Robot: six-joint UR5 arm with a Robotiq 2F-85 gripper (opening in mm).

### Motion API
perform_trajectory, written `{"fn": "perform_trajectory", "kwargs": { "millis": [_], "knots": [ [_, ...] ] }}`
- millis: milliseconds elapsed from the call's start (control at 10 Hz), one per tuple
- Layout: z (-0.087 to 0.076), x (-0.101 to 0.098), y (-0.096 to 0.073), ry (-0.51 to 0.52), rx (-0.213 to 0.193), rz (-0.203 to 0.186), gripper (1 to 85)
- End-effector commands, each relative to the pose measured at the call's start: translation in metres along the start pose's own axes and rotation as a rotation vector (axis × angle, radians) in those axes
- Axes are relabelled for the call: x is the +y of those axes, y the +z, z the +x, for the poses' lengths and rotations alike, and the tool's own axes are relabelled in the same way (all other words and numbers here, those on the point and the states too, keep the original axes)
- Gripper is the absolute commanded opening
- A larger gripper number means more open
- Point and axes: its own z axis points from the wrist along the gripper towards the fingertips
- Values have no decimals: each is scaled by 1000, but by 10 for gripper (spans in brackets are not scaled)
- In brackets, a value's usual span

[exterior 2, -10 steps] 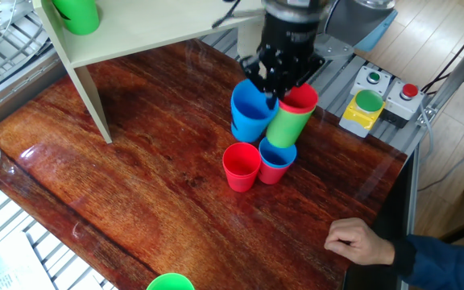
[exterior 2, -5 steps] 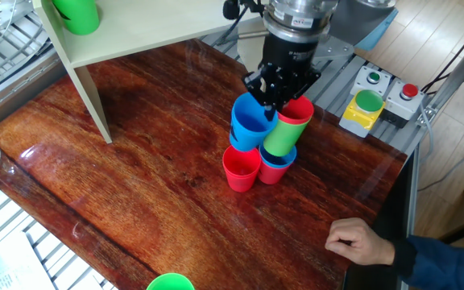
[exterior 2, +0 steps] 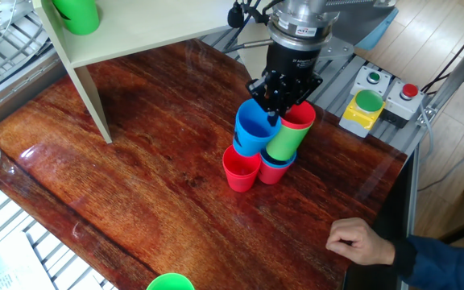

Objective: Take the cups off the shelf and stack them together

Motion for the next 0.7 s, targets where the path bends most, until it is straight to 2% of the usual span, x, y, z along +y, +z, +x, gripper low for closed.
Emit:
{"fn": "perform_trajectory", "kwargs": {
  "millis": [0,600],
  "knots": [
    [-3,2,4,-11,-23,-1,13],
    [0,2,9,-18,-34,4,13]
  ]
}}
